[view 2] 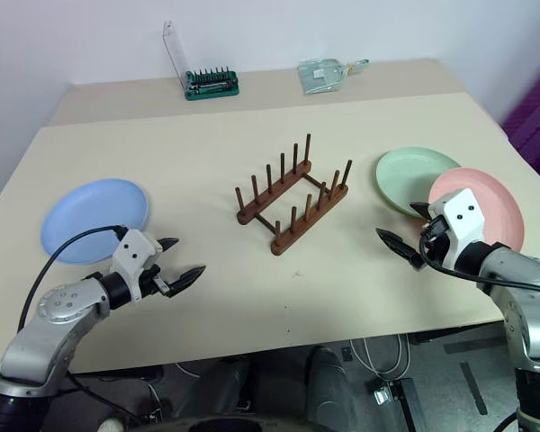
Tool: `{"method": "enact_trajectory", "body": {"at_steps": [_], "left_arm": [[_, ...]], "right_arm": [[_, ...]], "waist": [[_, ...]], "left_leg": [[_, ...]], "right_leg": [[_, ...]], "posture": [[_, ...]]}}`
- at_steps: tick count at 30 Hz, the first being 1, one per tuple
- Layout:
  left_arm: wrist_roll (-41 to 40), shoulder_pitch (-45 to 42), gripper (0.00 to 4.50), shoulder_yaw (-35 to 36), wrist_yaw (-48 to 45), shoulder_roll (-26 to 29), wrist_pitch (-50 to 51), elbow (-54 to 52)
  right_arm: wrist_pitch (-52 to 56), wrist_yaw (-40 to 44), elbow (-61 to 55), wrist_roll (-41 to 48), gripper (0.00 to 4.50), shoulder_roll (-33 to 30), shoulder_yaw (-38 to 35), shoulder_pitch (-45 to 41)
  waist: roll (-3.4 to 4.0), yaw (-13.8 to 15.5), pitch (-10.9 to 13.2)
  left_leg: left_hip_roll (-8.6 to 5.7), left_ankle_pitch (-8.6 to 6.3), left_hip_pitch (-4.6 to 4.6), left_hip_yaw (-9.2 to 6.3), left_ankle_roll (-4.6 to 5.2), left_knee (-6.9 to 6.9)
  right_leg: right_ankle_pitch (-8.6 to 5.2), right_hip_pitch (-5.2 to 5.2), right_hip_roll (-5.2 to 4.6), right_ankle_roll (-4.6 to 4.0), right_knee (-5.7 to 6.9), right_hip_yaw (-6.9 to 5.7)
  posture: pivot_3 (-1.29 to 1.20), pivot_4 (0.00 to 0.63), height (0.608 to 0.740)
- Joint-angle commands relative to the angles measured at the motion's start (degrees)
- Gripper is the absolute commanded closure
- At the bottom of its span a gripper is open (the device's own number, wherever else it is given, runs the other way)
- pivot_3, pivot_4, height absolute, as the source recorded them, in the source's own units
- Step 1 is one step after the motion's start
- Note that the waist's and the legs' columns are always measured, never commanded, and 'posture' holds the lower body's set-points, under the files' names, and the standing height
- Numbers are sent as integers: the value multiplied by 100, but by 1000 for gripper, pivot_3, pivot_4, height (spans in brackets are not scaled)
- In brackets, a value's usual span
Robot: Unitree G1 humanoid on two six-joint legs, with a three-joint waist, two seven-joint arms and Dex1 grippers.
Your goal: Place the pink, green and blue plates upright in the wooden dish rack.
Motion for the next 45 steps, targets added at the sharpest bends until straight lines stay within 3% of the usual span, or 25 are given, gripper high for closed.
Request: {"method": "enact_trajectory", "body": {"at_steps": [1,7,13,16,20,24,28,31,37,45], "left_arm": [[-24,27,0,-49,85,-61,-30,-199],[-72,-16,0,-298,317,-293,216,-476],[5,-502,0,-1299,402,-696,661,-724],[169,-1061,0,-1859,673,-1134,1030,-460],[229,-1748,0,-2035,1053,-1821,1343,191],[678,-2259,0,-2702,1110,-1978,1377,891],[696,-2556,0,-2651,1312,-2416,1373,1452],[796,-2664,847,-2557,1530,-2671,1263,1706],[1028,-2804,3723,-2664,1245,-2436,758,1890],[807,-3925,3725,-2833,-1484,-1473,-1522,3500]], "right_arm": [[-194,25,5,-30,58,-26,26,-132],[-341,63,132,-127,58,-18,243,-287],[-218,89,-327,-4,58,13,236,-68],[-71,1,-949,89,58,142,346,317],[89,-289,-1583,89,58,393,525,709],[310,-620,-2075,130,58,631,612,993],[497,-887,-2406,170,58,752,620,1104],[482,-863,-2457,149,0,749,568,1287],[422,-795,-2358,0,0,609,680,1289],[285,-400,-2164,-87,0,193,460,1484]], "waist": [[0,-2,0],[1,-2,1],[1,7,1],[0,24,1],[-2,12,2],[-1,-1,1],[-2,60,0],[-3,164,0],[-1,155,-2],[-2,149,0]], "left_leg": [[0,0,0,0,0,0],[-1,0,-1,0,0,0],[-3,0,-1,-1,0,3],[-2,1,-2,-5,-1,3],[-3,0,-1,-6,-1,7],[-3,1,2,-6,-2,6],[-6,2,2,-7,-3,11],[-7,1,6,-8,0,14],[-7,1,7,-12,-1,14],[-6,3,3,-11,-4,14]], "right_leg": [[0,0,0,0,0,0],[0,0,-1,0,0,0],[0,4,-2,0,-1,0],[0,3,-1,0,1,-2],[0,8,-1,2,0,-3],[-5,8,0,8,2,-3],[-6,15,-2,11,-3,-2],[-9,22,-2,15,-5,-2],[-12,24,-2,19,-4,-6],[-13,21,-1,18,-4,-11]], "posture": [[0,150,740],[0,150,740],[0,150,740],[0,150,740],[0,150,740],[0,150,740],[0,150,740],[0,150,740],[0,150,740],[0,150,740]]}}
